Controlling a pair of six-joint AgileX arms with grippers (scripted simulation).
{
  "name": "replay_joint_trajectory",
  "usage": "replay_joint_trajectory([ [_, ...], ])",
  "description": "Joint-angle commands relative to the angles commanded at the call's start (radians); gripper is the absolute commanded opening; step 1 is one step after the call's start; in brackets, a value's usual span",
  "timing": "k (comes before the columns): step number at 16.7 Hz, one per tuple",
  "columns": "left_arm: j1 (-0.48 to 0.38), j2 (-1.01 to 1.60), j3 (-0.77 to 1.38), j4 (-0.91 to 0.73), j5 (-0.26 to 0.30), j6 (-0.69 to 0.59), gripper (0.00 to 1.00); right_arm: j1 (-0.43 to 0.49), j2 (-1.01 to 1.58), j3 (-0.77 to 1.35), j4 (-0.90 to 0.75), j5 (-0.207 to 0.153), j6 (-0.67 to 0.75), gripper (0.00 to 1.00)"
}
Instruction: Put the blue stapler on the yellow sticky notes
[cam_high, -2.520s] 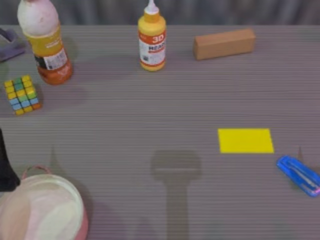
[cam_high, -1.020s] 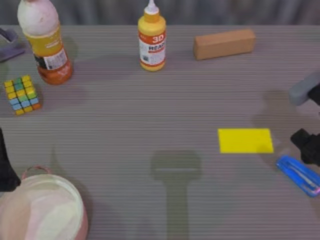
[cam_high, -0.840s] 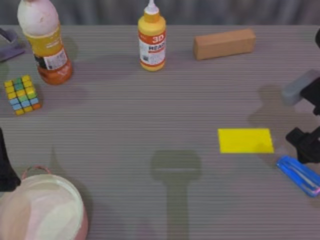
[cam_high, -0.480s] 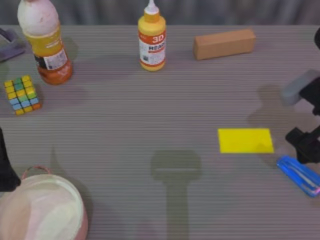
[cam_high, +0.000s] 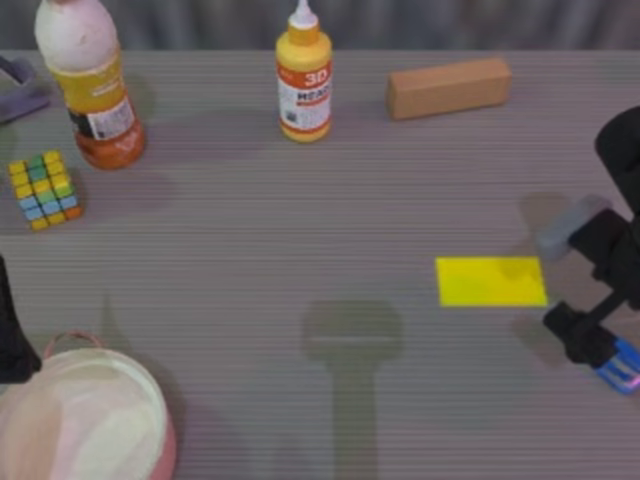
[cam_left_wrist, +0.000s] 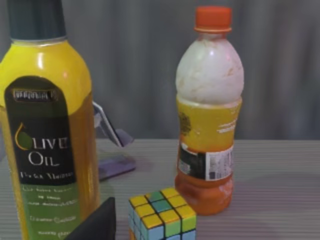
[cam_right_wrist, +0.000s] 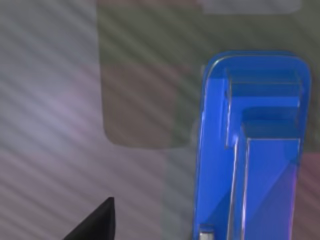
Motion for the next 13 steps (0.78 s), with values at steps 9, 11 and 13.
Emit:
replay_joint_trajectory([
  [9,0.000,0.000,0.000,0.000,0.000,0.000,1.00,0.002,0.040,-0.049,0.082,0.000,0.002,0.85],
  [11,0.000,0.000,0.000,0.000,0.000,0.000,1.00,0.002,0.040,-0.049,0.082,0.000,0.002,0.70],
  [13,0.000,0.000,0.000,0.000,0.000,0.000,1.00,0.002,0.040,-0.049,0.082,0.000,0.002,0.55],
])
